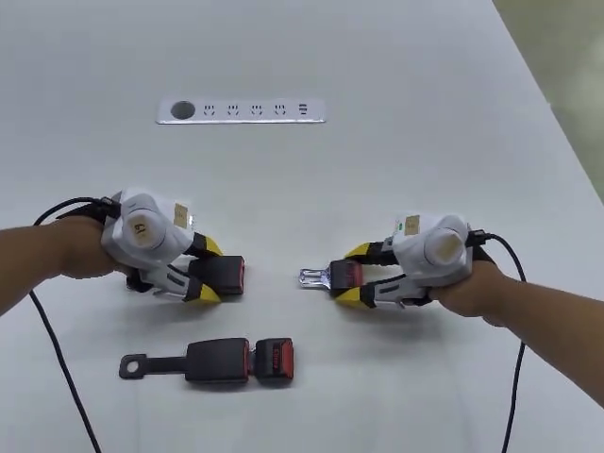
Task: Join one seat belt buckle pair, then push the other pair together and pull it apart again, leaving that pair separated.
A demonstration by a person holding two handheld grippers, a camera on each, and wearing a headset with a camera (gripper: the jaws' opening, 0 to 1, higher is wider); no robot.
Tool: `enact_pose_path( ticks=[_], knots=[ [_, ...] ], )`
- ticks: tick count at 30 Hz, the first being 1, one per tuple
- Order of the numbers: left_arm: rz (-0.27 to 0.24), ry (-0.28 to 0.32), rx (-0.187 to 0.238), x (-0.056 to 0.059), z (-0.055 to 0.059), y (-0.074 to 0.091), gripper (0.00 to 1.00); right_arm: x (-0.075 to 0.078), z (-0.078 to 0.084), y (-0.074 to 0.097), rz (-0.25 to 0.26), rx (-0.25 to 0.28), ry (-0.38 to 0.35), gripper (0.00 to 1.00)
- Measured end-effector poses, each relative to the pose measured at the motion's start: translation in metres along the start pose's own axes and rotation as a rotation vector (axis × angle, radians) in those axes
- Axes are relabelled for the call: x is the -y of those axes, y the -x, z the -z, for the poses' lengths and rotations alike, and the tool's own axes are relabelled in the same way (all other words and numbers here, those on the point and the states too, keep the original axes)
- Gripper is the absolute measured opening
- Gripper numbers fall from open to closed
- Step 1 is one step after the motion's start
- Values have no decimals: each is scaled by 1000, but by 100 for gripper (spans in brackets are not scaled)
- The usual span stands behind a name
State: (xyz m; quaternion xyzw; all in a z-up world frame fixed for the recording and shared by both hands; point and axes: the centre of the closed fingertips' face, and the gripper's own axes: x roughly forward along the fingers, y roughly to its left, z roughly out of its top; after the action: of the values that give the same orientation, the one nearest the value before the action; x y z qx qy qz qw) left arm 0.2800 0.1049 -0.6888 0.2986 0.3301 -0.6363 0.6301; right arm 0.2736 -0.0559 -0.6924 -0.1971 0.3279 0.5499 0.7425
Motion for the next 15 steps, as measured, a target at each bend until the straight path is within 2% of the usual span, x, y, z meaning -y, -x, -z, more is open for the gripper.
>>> enact_pose_path(
  ticks=[10, 15],
  knots=[
    [-1, 1, 3, -1, 2, -1, 36, 0, 8, 9, 12, 7, -11, 36],
    [-1, -2, 4, -1, 1, -1, 36, 1, 9, 9, 8, 1, 6, 36]
  ],
)
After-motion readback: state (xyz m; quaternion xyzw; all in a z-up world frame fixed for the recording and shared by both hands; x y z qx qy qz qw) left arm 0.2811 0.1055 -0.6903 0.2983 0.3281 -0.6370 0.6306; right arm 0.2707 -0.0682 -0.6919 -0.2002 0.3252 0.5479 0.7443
